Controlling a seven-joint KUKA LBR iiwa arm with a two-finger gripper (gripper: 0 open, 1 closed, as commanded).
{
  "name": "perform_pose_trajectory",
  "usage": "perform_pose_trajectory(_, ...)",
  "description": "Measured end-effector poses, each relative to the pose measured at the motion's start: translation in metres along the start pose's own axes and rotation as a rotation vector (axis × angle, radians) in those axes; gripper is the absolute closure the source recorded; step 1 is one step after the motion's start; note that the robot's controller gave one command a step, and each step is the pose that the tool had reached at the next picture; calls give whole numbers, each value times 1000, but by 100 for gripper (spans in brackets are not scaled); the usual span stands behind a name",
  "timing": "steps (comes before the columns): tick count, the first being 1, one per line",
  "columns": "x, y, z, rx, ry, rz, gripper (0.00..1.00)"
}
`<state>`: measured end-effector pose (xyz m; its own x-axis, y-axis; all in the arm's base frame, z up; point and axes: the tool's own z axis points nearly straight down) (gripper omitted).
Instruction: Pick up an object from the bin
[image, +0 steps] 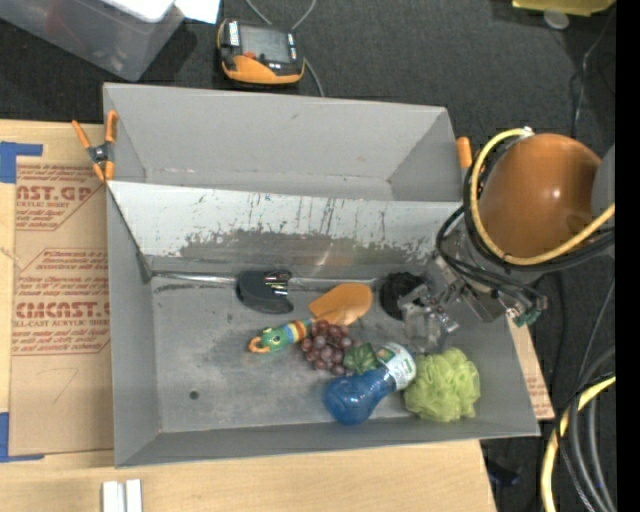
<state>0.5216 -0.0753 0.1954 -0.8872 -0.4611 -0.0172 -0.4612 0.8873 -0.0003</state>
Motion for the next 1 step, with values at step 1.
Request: perform_pose_trajectory(1,1,0,1,-1,2,0,100)
